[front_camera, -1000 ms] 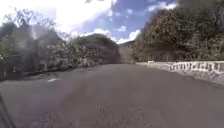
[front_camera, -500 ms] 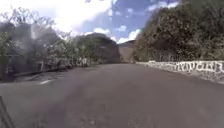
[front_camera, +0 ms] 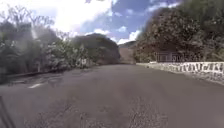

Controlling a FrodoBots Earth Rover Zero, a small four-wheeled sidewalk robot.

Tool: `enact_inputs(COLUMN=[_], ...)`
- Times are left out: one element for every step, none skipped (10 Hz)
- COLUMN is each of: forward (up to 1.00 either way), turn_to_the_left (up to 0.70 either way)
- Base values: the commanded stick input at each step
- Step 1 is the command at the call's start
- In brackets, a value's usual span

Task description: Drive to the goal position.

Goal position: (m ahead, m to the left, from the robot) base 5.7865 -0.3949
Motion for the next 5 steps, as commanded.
enact_inputs(forward=[0.70,0.70,0.70,0.70,0.70], turn_to_the_left=[0.00,0.00,0.00,0.00,0.00])
